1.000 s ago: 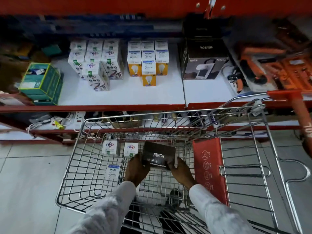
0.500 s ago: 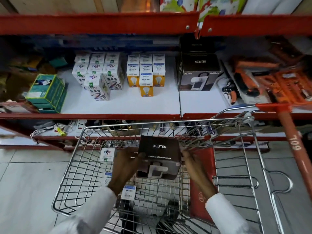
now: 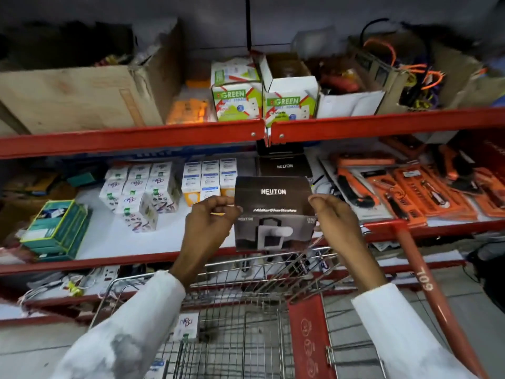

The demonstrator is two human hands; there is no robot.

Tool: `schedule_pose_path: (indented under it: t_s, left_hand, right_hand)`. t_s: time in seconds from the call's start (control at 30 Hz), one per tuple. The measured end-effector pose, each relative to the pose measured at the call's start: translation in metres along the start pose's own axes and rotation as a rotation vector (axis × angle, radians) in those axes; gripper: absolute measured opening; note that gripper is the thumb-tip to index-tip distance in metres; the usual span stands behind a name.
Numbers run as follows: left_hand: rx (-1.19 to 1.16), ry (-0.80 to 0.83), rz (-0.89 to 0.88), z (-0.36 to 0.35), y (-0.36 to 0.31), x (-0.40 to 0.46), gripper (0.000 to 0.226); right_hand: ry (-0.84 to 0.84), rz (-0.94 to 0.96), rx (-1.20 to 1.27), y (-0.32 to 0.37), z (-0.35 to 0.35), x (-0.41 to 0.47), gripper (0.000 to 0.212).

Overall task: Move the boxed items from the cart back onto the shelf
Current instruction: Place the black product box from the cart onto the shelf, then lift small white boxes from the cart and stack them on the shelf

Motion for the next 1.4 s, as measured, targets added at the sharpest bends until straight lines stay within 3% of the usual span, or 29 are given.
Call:
schedule_pose_path:
  t_s: [0.07, 0.13, 0.2, 0.33, 0.57, 0.63, 0.77, 0.87, 0.93, 1.13, 1.27, 1.4]
  left_hand:
    - [0.004, 0.056, -0.013, -0.023, -0.007, 0.019, 0.035]
    - [-0.005, 0.115, -0.011, -0.047, -0.006, 0.037, 0.022]
    - [-0.022, 0.161, 0.022, -0.067, 0.001, 0.052, 0.011]
    - [-0.029, 0.194, 0.075, -0.097, 0.015, 0.079, 0.018]
    - [-0.067, 0.285, 0.118, -0.122, 0.026, 0.091, 0.029]
    - [0.019, 0.274, 0.089, -0.115, 0.026, 0.096, 0.045]
    - [0.254, 0.197, -0.179, -0.075, 0.030, 0.078, 0.057]
    - [0.450, 0.165, -0.372, -0.031, 0.057, 0.056, 0.061]
    - [0.521, 0.190, -0.359, -0.003, 0.088, 0.045, 0.064]
    - [1.028, 0.163, -0.244, 0.080, 0.210, 0.014, 0.063]
    - [1.134, 0.195, -0.136, 0.106, 0.259, 0.021, 0.069]
    - [1.192, 0.240, -0.082, 0.109, 0.294, 0.039, 0.079]
  right_hand:
    - [-0.011, -0.016, -0.027, -0.005, 0.005, 0.023, 0.035]
    - [-0.003, -0.053, -0.058, -0.012, 0.007, 0.042, 0.045]
    - [0.010, -0.082, -0.094, -0.022, 0.007, 0.056, 0.045]
    - [0.030, -0.124, -0.218, -0.049, 0.001, 0.083, 0.048]
    - [0.096, -0.132, -0.231, -0.073, -0.003, 0.092, 0.021]
    - [0.092, -0.067, -0.297, -0.074, -0.006, 0.087, 0.025]
    - [0.072, 0.131, -0.626, -0.068, -0.016, 0.044, 0.076]
    - [0.064, 0.306, -0.754, -0.060, -0.037, -0.002, 0.079]
    - [0.090, 0.414, -0.778, -0.061, -0.056, -0.028, 0.074]
    - [0.474, 0.489, -0.763, -0.093, -0.159, -0.108, 0.060]
    - [0.649, 0.415, -0.706, -0.113, -0.227, -0.136, 0.062]
    - [0.838, 0.287, -0.763, -0.136, -0.291, -0.145, 0.079]
Point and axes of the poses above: each hand's wrist, its own x-axis towards the middle knuckle, its own z-axis out of the back of the hand, y = z × x, the point moved 2 cm from there along x, towards the middle knuckle, and after that the axes turned 10 degrees about z, right-handed, at the moved point
